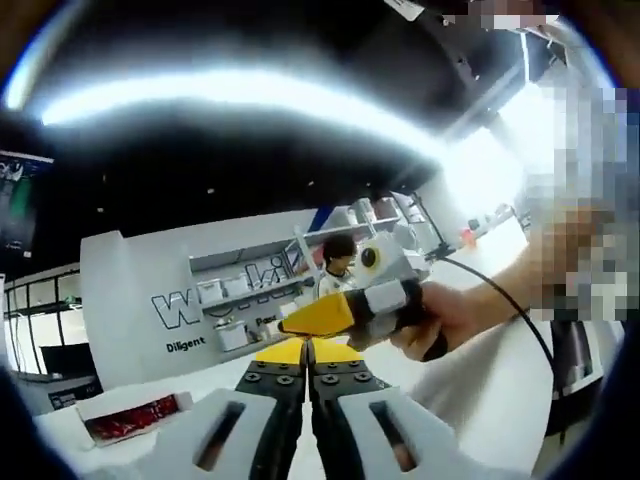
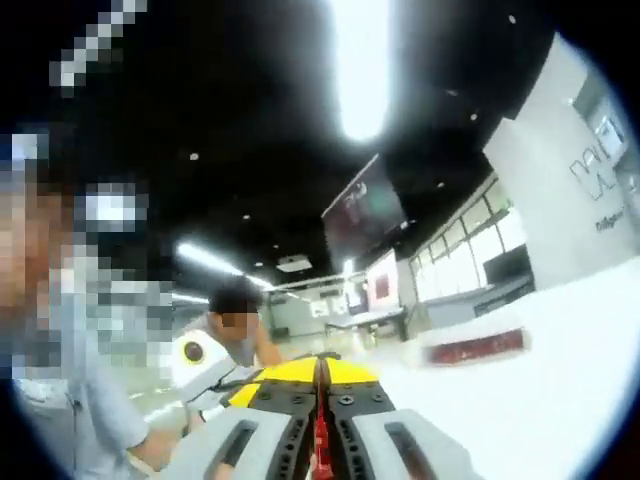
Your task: Tear open the coffee pouch, take out the coffee, and pour the coffee from the pouch into the cup
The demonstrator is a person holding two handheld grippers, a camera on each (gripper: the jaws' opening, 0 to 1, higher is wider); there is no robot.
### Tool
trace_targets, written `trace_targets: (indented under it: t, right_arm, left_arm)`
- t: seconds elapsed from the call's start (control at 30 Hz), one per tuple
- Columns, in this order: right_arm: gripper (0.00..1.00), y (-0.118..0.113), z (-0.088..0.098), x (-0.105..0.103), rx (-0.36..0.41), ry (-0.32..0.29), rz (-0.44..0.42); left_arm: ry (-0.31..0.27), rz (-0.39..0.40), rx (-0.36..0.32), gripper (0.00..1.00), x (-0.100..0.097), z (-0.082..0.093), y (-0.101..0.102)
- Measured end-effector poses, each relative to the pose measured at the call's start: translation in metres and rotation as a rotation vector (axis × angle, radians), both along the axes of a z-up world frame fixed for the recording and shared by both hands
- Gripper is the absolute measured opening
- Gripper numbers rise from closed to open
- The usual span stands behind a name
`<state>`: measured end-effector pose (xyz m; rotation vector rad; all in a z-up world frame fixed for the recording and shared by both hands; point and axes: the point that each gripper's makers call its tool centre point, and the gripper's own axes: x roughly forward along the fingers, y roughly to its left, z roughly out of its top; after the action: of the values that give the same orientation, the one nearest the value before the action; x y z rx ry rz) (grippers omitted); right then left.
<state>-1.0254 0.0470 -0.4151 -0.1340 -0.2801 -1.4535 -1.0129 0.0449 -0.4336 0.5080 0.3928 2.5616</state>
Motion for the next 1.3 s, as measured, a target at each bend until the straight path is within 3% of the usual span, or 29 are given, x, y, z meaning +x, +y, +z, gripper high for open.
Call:
trace_targets:
  t: [0.13,0.17,0.27,0.33,0.37,0.43,0.47,0.5,0.53,0.63,0.7,0.83,0.93,1.0,1.2,1.27,1.3]
  right_arm:
    - [0.02,-0.007,-0.010,0.000,0.054,0.171,-0.089]
    - [0.02,-0.007,-0.008,0.006,0.037,0.167,-0.050]
    - [0.02,-0.006,-0.009,0.011,0.046,0.161,-0.015]
    - [0.02,-0.008,-0.011,0.015,0.059,0.152,0.012]
    - [0.02,-0.009,-0.012,0.025,0.060,0.144,0.066]
    - [0.02,-0.009,-0.014,0.025,0.066,0.148,0.058]
    - [0.02,-0.008,-0.013,0.023,0.063,0.134,0.068]
    - [0.02,-0.006,-0.014,0.028,0.075,0.086,0.099]
    - [0.02,-0.005,-0.012,0.028,0.064,0.082,0.111]
    - [0.02,-0.004,-0.013,0.034,0.068,0.070,0.136]
    - [0.02,-0.004,-0.016,0.032,0.080,0.064,0.122]
    - [0.02,-0.004,-0.019,0.031,0.098,0.038,0.119]
    - [0.02,-0.004,-0.024,0.023,0.130,-0.044,0.104]
    - [0.02,-0.006,-0.032,0.022,0.170,-0.071,0.096]
    - [0.02,-0.010,-0.033,0.017,0.180,-0.106,0.068]
    - [0.01,-0.012,-0.042,0.007,0.226,-0.136,0.001]
    - [0.01,-0.014,-0.041,0.003,0.214,-0.132,-0.028]
  left_arm:
    - [-0.027,0.012,-0.007,0.03,-0.002,-0.005,0.002]
    - [-0.054,-0.008,0.016,0.03,-0.003,-0.007,0.003]
    - [-0.014,-0.004,0.035,0.05,-0.001,-0.001,-0.003]
    - [-0.042,-0.029,0.048,0.09,-0.002,-0.004,-0.001]
    - [-0.052,-0.036,0.039,0.13,-0.004,-0.006,0.001]
    - [-0.041,-0.045,0.018,0.15,-0.004,-0.007,0.002]
    - [-0.051,-0.085,0.029,0.14,-0.002,-0.008,0.006]
    - [-0.102,-0.139,0.064,0.14,-0.001,-0.011,0.009]
    - [-0.129,-0.168,0.064,0.14,-0.001,-0.015,0.012]
    - [-0.142,-0.191,0.027,0.14,-0.002,-0.020,0.017]
    - [-0.135,-0.170,0.005,0.07,-0.001,-0.022,0.018]
    - [-0.130,-0.142,-0.012,0.07,-0.003,-0.024,0.016]
    - [-0.119,-0.120,-0.002,0.04,-0.003,-0.022,0.011]
    - [-0.172,-0.097,-0.023,0.04,-0.007,-0.031,0.012]
    - [-0.196,-0.067,-0.003,0.03,-0.010,-0.032,0.006]
    - [-0.225,-0.016,-0.019,0.02,-0.016,-0.038,-0.001]
    - [-0.205,0.007,-0.045,0.02,-0.017,-0.038,-0.001]
